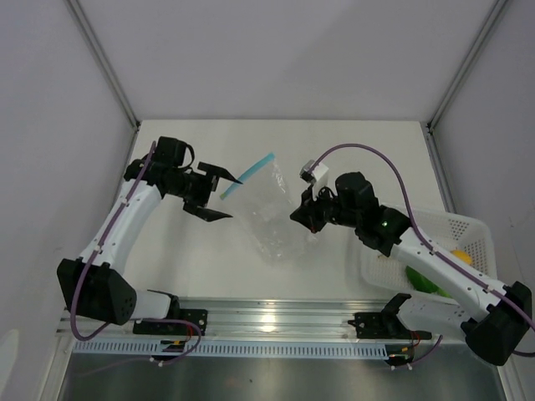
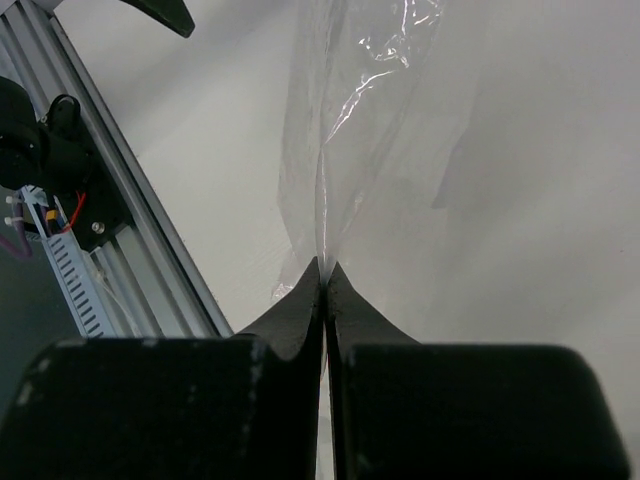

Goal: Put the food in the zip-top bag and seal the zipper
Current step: Pick up the zipper food storage bag at the center of the board.

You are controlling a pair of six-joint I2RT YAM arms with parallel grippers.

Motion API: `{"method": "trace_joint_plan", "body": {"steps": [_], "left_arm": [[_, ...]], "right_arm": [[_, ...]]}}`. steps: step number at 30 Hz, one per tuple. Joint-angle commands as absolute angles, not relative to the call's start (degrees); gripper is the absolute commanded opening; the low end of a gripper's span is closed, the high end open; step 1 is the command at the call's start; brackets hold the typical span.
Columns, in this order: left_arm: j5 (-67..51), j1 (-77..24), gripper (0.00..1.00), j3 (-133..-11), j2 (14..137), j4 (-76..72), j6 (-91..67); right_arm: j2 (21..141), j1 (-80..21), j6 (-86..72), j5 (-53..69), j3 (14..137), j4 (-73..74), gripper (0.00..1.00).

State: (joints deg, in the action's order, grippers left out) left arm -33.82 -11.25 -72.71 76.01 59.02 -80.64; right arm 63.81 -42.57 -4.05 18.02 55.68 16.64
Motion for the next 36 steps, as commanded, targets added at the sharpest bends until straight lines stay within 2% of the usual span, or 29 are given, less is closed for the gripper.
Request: {"method": "trace_joint_plan", "body": {"steps": [1,29,36], "left_arm": [[-34.7,-11.6,0.91,-76.4,77.9,62.2,-83.6],[-34.4,-11.5,0.91,-80.9,85.1,63.0,-85.5],[-34.7,-12.0,0.84,-81.2,84.9,63.1,-84.5]], "right_arm": [[61.2,-43.1,-1.3,16.3,55.5,17.0,0.0],[58.3,-46.5,1.9,14.2,55.5,20.7,0.0],[58.4,-47.5,2.0,12.3,55.6,20.4,0.0]]}}
